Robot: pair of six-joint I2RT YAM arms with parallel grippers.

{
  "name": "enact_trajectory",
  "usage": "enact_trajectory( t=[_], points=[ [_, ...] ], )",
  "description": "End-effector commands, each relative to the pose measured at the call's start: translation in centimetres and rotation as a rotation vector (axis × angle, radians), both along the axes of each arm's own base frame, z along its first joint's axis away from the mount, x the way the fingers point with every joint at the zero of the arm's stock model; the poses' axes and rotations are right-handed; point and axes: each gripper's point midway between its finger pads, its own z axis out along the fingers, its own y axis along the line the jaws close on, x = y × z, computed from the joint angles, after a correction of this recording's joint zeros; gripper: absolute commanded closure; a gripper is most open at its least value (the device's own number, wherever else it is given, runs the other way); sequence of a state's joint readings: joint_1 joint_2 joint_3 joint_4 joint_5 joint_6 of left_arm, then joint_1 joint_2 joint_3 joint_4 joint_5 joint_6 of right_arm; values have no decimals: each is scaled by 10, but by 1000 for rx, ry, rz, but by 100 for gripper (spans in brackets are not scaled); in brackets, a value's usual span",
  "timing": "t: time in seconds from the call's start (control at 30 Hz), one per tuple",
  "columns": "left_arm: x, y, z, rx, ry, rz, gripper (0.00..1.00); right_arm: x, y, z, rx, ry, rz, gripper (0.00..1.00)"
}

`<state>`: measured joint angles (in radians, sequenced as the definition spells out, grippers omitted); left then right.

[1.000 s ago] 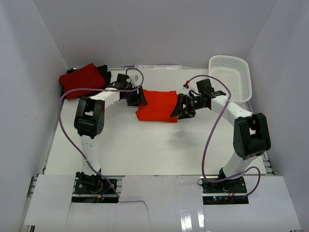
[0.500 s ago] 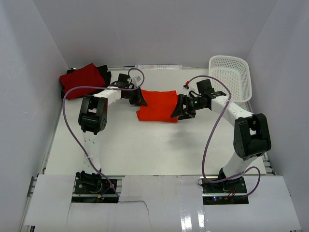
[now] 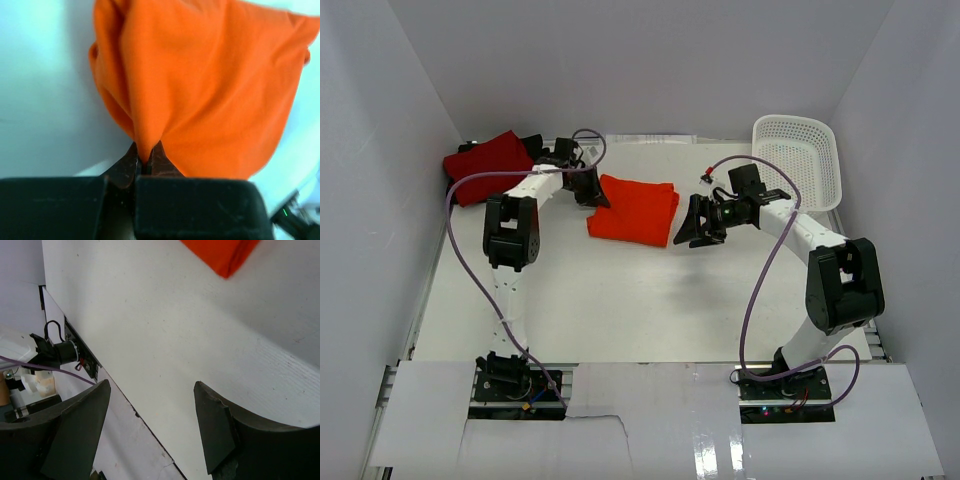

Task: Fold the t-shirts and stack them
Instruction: Put the neatly folded tshirt into the corner of the board with the left arm

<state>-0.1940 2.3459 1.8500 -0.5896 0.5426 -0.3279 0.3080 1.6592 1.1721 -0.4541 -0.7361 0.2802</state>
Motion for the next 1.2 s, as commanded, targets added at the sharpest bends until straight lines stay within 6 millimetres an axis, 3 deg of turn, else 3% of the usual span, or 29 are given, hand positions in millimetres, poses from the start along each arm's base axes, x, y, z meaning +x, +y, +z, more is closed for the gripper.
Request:
enact_trajectory(
  t=[0.0,0.03,0.2,0.57,0.67,0.7,0.93,1.17],
  points=[
    [41,61,20,166,-85,108,100,-4,-1,11,17,-30,8,26],
    [55,66,35,173,-122,120,100,-5,-1,11,18,-27,8,26],
    [83,89,80,126,-212,176,100,-7,-2,10,14,-20,7,26],
    [103,103,160,57,-385,214,100,-8,-2,10,17,-11,3,27],
    [109,117,173,68,-421,243,100,-9,-2,8,18,-5,5,26],
    [113,140,176,63,-425,281,100,-10,-2,8,20,-3,6,27],
    [121,169,207,67,-514,339,100,-11,-2,10,19,3,8,27],
    [130,207,259,56,-663,419,100,-14,0,11,15,11,17,26]
  ],
)
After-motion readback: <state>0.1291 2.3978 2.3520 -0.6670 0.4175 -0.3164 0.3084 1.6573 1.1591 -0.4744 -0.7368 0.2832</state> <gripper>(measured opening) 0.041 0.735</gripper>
